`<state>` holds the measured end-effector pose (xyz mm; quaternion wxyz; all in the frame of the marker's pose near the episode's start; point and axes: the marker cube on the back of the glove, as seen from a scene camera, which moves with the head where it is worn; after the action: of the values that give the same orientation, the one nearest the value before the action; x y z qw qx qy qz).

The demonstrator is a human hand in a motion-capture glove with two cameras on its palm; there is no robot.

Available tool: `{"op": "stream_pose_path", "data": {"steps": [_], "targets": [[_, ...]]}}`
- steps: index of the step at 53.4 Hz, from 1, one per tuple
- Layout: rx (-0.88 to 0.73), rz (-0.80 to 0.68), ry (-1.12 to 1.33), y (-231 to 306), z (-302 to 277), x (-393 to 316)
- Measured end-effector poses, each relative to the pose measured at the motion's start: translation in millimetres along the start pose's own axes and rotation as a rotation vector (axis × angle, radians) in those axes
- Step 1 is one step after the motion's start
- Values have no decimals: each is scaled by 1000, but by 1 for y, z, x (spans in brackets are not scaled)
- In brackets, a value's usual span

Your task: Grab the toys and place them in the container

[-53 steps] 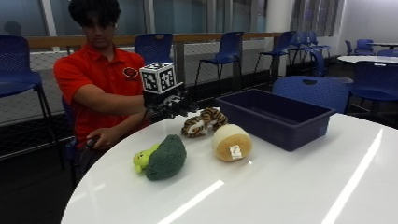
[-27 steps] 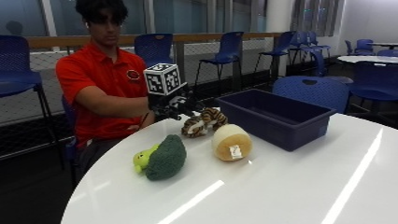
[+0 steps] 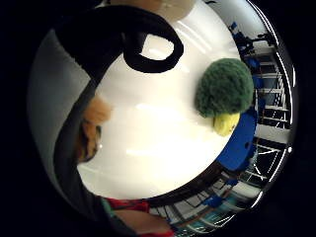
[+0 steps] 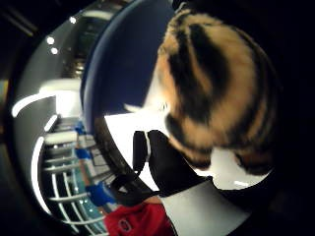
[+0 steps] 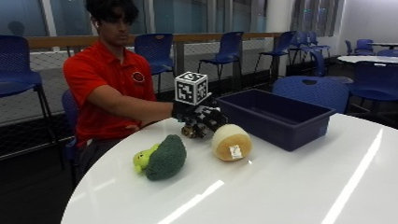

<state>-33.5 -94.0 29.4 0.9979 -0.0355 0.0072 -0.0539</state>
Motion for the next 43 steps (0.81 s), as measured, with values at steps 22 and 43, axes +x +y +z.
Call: {"op": "stream_pose_path", "data": {"steps": [22,43], "targets": [[-40,44,90,-6,18,-3],[58,17,8,-19,-20,16]]}}
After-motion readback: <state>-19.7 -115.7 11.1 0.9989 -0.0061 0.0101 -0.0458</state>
